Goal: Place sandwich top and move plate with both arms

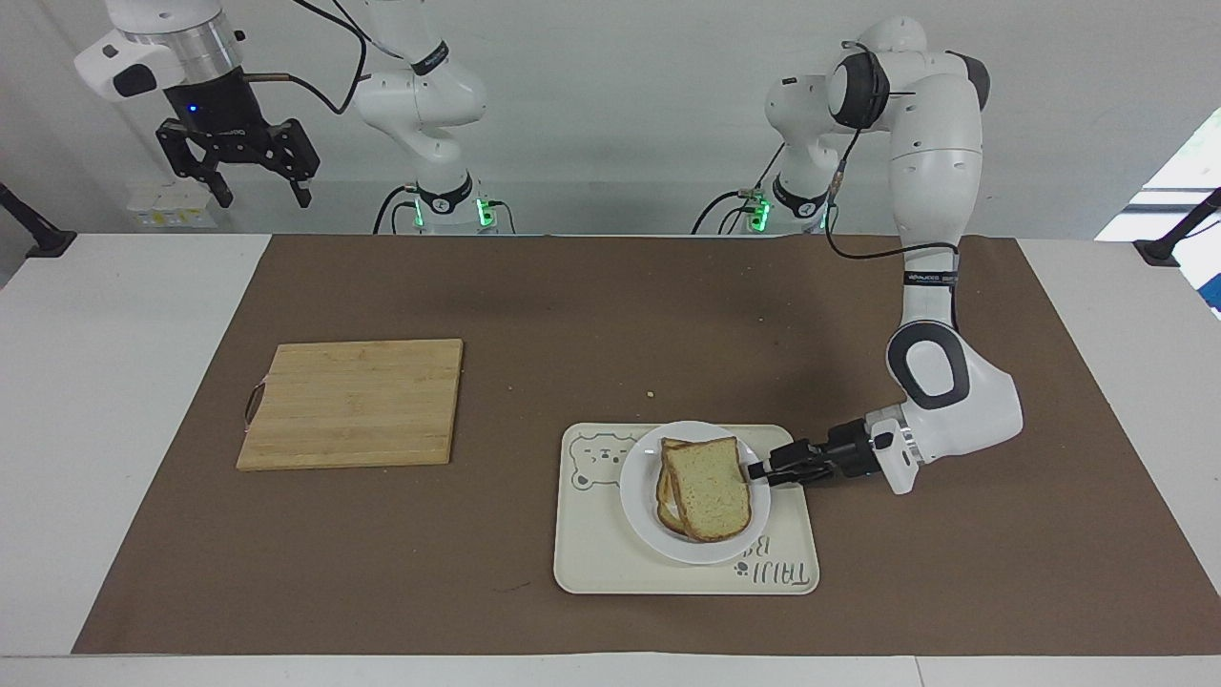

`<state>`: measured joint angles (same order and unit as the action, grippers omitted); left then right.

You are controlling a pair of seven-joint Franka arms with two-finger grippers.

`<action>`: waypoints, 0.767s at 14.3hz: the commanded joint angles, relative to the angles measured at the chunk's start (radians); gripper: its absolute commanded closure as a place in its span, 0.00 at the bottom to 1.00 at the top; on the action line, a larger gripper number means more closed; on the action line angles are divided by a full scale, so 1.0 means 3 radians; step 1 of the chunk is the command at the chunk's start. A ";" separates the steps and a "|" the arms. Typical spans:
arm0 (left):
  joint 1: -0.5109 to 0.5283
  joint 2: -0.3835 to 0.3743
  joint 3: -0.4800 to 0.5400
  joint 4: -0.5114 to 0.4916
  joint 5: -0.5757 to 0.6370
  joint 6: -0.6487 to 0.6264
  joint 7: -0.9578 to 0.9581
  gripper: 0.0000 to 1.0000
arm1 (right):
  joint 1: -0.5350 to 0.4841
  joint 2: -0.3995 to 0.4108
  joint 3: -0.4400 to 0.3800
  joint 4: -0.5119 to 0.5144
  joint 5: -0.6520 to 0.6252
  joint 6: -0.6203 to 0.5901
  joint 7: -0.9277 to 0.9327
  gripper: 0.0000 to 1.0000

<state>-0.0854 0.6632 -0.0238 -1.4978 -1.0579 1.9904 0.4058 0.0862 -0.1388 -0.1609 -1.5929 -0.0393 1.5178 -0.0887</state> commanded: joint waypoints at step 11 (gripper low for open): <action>-0.0042 -0.1264 0.0115 -0.0131 0.2726 -0.0539 -0.1311 0.00 | 0.0040 -0.0038 0.0010 -0.0049 0.0008 0.0059 0.0040 0.00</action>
<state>-0.0853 0.3581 0.0038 -1.4980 -0.3524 1.8684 0.0517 0.1014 -0.1388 -0.1594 -1.5929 -0.0393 1.5178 -0.0887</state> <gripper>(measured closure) 0.000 0.000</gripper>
